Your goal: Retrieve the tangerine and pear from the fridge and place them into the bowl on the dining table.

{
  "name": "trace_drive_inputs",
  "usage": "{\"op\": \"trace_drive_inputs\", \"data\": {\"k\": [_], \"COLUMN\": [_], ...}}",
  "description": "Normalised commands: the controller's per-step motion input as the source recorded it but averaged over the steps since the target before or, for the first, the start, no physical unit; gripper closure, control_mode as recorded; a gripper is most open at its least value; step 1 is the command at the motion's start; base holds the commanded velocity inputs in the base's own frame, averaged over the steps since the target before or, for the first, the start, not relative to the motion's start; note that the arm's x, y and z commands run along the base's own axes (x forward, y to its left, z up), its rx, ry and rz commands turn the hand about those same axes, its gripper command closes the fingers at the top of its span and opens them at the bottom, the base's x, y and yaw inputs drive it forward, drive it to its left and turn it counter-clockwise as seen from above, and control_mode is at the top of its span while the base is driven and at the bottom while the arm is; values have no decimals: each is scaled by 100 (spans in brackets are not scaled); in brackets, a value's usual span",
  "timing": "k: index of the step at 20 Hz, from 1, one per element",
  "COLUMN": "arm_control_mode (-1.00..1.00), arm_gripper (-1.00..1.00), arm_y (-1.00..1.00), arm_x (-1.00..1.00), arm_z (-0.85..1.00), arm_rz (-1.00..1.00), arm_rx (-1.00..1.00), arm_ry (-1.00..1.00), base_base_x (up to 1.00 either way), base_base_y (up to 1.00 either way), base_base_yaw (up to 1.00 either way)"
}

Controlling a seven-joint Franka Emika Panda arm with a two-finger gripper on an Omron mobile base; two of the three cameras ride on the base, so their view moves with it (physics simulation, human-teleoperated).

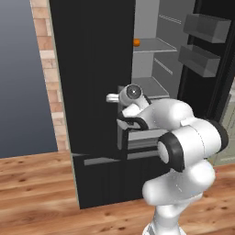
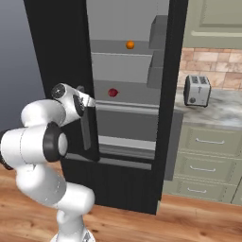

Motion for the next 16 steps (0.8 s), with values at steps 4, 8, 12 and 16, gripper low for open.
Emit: {"op": "trace_drive_inputs", "data": {"k": [4,8,12,16], "arm_control_mode": [-100,-100,-100,-100], "arm_gripper": [100,100,100,-100], "arm_y": [18,29,41,38], "arm_x": [-100,-100,-100,-94], "arm_z": [9,0,0,2], "arm_rz": [-7,-5,-2,0], "arm_rx": [5,2,1,-4], "arm_ry": [20,17,17,0], "base_base_x": [0,0,0,0], "base_base_y": [0,0,0,0], "base_base_yaw": [0,0,0,0]}}
